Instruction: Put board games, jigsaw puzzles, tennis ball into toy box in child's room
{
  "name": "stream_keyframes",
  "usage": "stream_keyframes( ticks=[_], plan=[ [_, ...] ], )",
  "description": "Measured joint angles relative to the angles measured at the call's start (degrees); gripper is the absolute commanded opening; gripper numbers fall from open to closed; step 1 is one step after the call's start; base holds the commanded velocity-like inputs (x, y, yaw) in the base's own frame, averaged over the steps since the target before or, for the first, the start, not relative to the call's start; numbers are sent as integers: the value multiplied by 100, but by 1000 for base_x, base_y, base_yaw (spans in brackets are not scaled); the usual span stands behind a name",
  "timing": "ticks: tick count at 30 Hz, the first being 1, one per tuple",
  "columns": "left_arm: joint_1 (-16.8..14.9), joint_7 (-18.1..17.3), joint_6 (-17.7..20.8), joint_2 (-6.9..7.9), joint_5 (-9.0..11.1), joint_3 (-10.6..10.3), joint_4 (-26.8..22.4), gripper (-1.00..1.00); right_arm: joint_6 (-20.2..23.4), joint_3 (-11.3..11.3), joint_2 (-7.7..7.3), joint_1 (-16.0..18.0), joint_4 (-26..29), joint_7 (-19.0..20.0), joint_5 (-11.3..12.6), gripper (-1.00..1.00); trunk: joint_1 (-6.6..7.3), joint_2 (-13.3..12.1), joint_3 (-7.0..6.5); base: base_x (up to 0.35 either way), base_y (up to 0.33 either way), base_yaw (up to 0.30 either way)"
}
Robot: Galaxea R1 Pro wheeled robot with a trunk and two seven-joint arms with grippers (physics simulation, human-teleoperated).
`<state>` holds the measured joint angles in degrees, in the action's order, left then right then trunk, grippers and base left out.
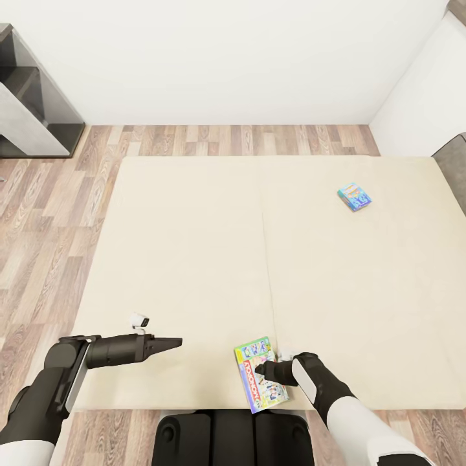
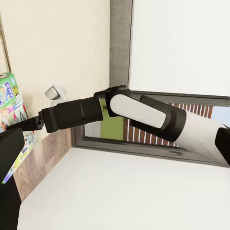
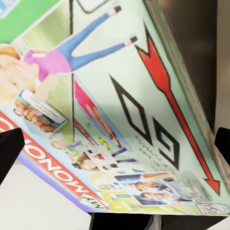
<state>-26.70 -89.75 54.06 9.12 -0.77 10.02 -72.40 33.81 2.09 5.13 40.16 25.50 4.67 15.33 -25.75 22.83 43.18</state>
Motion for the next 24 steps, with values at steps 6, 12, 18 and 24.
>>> stream_keyframes(
  ticks=[6, 12, 18, 24],
  plan=[
    [0, 0, 1, 1, -2, 0, 0, 100, -4, -1, 7, 0, 0, 0, -8, 100, 0, 0, 0, 0, 10, 0],
    [1, 0, 1, 1, -2, 0, 0, 100, -7, -1, 9, 0, 0, -6, -10, 100, 0, 0, 0, 0, 6, 0],
    [1, 0, 1, 1, -2, 0, 0, 100, -13, 0, 17, 0, 0, -8, -9, 100, 0, 0, 0, 0, 115, 0],
    [0, 0, 1, 1, -2, 0, 0, 100, -14, 0, 30, 0, 0, -9, -10, 100, 0, 0, 0, 0, 47, 0]
  ],
)
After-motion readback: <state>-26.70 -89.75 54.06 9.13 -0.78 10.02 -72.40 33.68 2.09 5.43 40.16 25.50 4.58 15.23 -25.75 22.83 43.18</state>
